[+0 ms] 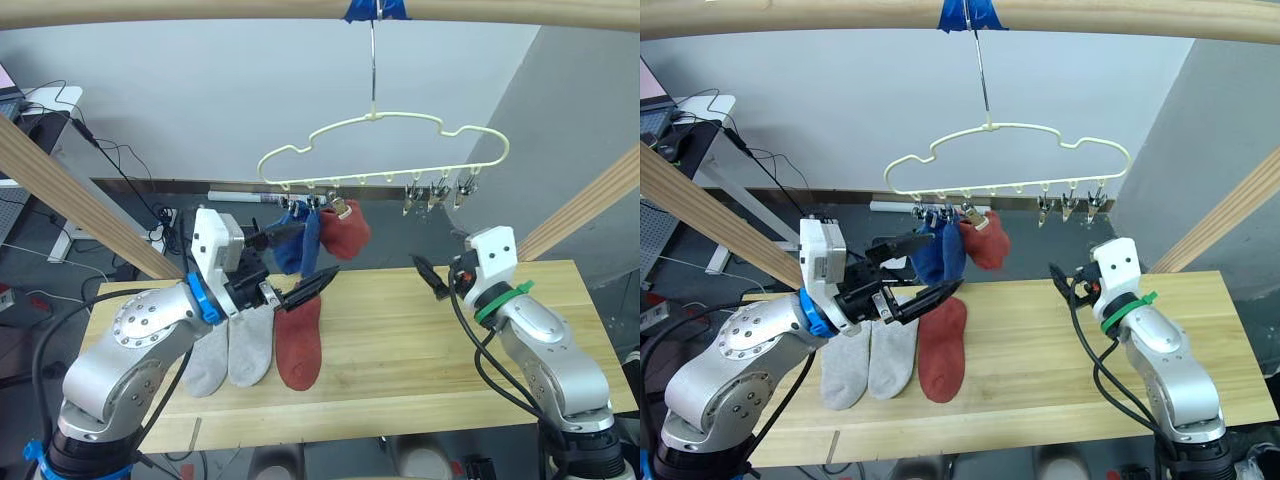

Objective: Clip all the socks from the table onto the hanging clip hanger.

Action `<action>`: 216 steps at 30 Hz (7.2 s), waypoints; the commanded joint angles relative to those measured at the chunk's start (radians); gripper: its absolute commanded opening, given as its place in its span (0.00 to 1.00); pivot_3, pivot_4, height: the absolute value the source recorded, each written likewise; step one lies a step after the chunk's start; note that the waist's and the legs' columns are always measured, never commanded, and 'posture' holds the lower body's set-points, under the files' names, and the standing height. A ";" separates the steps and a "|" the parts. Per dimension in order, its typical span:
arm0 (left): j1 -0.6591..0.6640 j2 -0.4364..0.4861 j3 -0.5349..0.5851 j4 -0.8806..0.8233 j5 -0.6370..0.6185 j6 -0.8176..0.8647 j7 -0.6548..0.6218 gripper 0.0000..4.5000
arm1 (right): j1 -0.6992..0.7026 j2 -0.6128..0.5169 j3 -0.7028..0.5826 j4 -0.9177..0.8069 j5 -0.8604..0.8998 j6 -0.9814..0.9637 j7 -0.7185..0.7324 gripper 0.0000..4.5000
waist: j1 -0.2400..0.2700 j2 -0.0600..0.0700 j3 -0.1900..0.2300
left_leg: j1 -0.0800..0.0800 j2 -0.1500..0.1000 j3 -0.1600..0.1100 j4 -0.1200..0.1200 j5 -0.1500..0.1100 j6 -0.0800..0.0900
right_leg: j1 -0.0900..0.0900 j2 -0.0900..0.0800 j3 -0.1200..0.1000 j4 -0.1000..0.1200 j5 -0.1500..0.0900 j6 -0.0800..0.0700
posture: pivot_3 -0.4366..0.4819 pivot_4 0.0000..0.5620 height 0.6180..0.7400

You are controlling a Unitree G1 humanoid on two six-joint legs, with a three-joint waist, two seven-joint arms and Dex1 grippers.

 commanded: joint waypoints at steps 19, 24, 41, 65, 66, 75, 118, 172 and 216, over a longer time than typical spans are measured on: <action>-0.061 -0.072 -0.010 0.056 0.047 -0.070 -0.101 1.00 | -0.086 0.190 0.002 -0.156 -0.174 -0.013 -0.229 0.55 | -0.008 0.001 0.001 | 0.000 0.000 -0.001 0.000 -0.001 0.002 | 0.000 0.000 -0.001 0.001 0.000 0.000 | 0.36 0.54 1.00; -0.060 -0.075 -0.012 0.045 0.045 -0.058 -0.089 1.00 | -0.116 0.203 -0.004 -0.132 -0.187 -0.031 -0.234 0.55 | -0.009 0.002 0.001 | 0.000 0.000 -0.001 0.000 -0.001 0.002 | 0.000 0.000 -0.001 0.001 0.000 0.000 | 0.37 0.54 1.00; -0.055 -0.088 -0.023 0.022 0.049 -0.041 -0.056 1.00 | -0.198 0.301 -0.007 -0.089 -0.187 0.039 -0.271 0.55 | -0.009 0.002 0.001 | 0.000 0.000 -0.002 0.000 -0.001 0.002 | 0.000 0.000 -0.001 0.001 0.000 0.000 | 0.37 0.54 1.00; -0.016 -0.090 -0.020 -0.008 0.049 -0.035 -0.032 1.00 | 0.007 0.179 -0.061 -0.271 -0.151 0.118 -0.146 0.46 | -0.008 0.004 0.002 | 0.000 0.000 -0.002 0.000 -0.001 0.002 | 0.000 0.000 -0.001 0.001 0.000 0.000 | 0.37 0.54 1.00; -0.015 -0.089 -0.020 -0.009 0.049 -0.034 -0.031 1.00 | 0.019 0.177 -0.063 -0.283 -0.143 0.126 -0.140 0.46 | -0.008 0.004 0.002 | 0.000 0.000 -0.002 0.000 -0.001 0.002 | 0.000 0.000 -0.001 0.001 0.000 0.000 | 0.37 0.54 1.00; -0.001 -0.086 -0.009 -0.027 0.044 -0.021 -0.010 1.00 | 0.047 0.168 0.061 -0.327 -0.049 0.148 -0.043 1.00 | -0.008 0.004 0.003 | 0.002 0.001 -0.002 0.000 -0.001 0.002 | 0.001 0.001 -0.001 0.002 0.000 -0.001 | 0.39 0.56 1.00; -0.007 -0.093 -0.010 -0.057 0.045 0.014 0.020 1.00 | -0.215 0.372 0.160 -0.048 -0.090 0.006 -0.143 1.00 | -0.006 0.006 0.005 | 0.001 0.001 -0.002 -0.001 -0.001 0.002 | 0.000 0.001 -0.001 0.001 0.000 -0.001 | 0.41 0.56 1.00; 0.029 -0.106 -0.029 -0.103 0.033 0.035 0.044 1.00 | -0.239 0.406 0.123 -0.019 -0.061 0.006 -0.149 0.00 | -0.006 0.006 0.005 | 0.000 0.001 -0.003 -0.001 -0.001 0.002 | 0.000 0.001 -0.001 0.000 0.000 -0.001 | 0.41 0.56 1.00; 0.035 -0.048 -0.337 0.537 0.728 -0.047 0.063 0.66 | -0.308 0.166 0.004 0.000 0.154 0.155 0.057 0.00 | -0.012 0.011 0.012 | 0.001 0.001 -0.002 -0.006 0.000 0.002 | -0.002 0.000 -0.001 -0.001 0.000 -0.001 | 0.34 0.55 1.00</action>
